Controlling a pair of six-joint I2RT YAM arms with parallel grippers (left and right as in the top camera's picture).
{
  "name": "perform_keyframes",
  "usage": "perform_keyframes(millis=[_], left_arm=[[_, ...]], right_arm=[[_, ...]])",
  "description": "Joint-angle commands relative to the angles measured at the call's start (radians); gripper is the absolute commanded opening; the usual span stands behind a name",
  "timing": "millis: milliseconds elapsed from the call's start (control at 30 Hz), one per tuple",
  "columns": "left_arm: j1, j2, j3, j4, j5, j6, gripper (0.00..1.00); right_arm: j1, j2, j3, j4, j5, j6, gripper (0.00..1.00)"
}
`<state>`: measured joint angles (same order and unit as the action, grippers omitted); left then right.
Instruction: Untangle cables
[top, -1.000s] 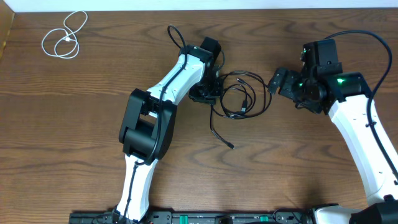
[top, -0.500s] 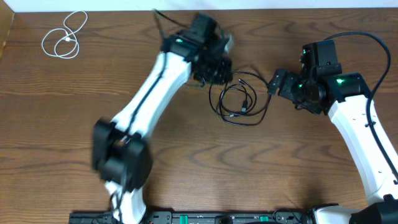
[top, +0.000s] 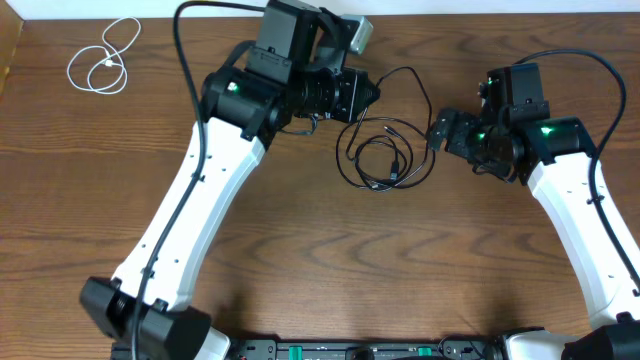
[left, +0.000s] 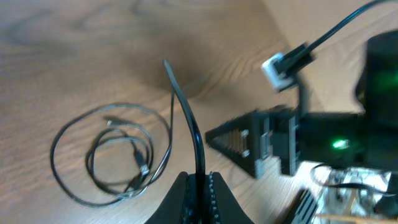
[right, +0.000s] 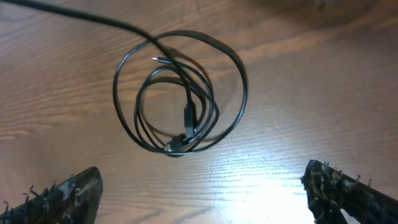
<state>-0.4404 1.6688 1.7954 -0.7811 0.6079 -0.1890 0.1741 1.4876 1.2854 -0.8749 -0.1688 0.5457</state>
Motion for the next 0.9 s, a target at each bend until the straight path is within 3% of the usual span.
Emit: perform_keyframes(millis=[0,267,433,633,833,867], left_arm=[[0.003,-0.110,0.010,0.042,0.018,-0.080,0.07],[0.002,-0.299,0.010,0.113,0.004,-0.080,0.07],[0.003,-0.359,0.010,0.098,-0.025,-0.079,0.07],[0.003,-0.371,0.010,0.096,-0.029,-0.079,0.07],[0.003,-0.369,0.010,0.081,-0.189,-0.079,0.07],[0.003,-0.369,0.009,0.071,-0.233,-0.080,0.07]], right_arm=[[0.010,0.006,-0.007,0.013,-0.018,-0.068,0.99],[0.036,0.035,-0.016,0.114,-0.045,-0.094,0.99],[0.065,0.068,-0.021,0.242,-0.272,-0.257,0.99],[0.117,0.097,-0.021,0.293,-0.309,-0.284,0.99],[0.149,0.097,-0.020,0.284,-0.309,-0.340,0.96],[0.147,0.093,-0.020,0.286,-0.308,-0.332,0.99]])
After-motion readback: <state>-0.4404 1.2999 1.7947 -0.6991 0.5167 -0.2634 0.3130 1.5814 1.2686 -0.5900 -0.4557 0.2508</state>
